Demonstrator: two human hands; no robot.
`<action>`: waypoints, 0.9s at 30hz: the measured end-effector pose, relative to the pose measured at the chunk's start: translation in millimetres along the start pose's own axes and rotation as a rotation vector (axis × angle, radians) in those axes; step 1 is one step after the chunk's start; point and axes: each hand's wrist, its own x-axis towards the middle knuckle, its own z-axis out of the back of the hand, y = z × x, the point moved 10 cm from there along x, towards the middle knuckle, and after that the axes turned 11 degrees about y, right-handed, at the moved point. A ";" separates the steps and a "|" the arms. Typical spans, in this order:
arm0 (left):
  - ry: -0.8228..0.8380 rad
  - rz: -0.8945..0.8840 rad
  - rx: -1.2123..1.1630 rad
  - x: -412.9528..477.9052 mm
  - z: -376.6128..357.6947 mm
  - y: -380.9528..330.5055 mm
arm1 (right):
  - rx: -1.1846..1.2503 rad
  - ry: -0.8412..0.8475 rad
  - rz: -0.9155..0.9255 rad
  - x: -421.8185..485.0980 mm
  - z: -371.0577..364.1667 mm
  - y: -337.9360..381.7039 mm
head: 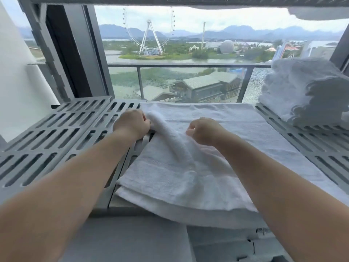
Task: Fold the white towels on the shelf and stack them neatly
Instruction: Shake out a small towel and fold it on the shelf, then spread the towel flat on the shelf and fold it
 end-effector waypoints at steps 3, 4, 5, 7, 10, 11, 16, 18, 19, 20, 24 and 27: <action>0.100 -0.003 0.093 -31.9 -15.8 -3.9 | 0.070 -0.066 -0.021 -19.5 -2.9 15.5; 0.107 0.001 0.106 -43.1 -18.1 -5.2 | 0.099 -0.101 -0.009 -28.2 -3.8 21.7; 0.114 0.018 0.112 -54.1 -19.6 -4.4 | 0.126 -0.142 0.009 -37.9 -4.8 28.0; 0.135 0.076 0.108 -76.3 -22.5 -0.1 | 0.160 -0.230 0.060 -60.6 -4.8 40.2; 0.155 0.080 0.154 -106.8 -19.3 -6.4 | 0.168 -0.334 0.131 -94.7 -3.6 54.2; 0.164 0.069 0.150 -114.8 -18.9 -10.2 | 0.165 -0.354 0.144 -104.2 -5.0 57.6; 0.110 0.084 0.119 -150.7 -7.8 -20.4 | 0.125 -0.364 0.174 -140.5 -21.2 74.8; 0.024 0.098 0.156 -161.7 4.3 -17.9 | 0.136 -0.393 0.201 -151.0 -22.3 77.4; 0.010 0.117 0.181 -166.0 8.7 -14.1 | 0.147 -0.399 0.218 -153.4 -21.5 78.4; 0.025 0.148 0.206 -169.4 11.2 -8.4 | 0.156 -0.394 0.232 -153.4 -21.6 79.6; 0.221 0.258 0.302 -176.5 10.9 11.6 | 0.156 -0.217 0.197 -136.6 -40.5 88.2; 0.187 0.262 0.351 -176.3 23.3 14.7 | 0.074 -0.058 0.160 -125.0 -65.5 96.0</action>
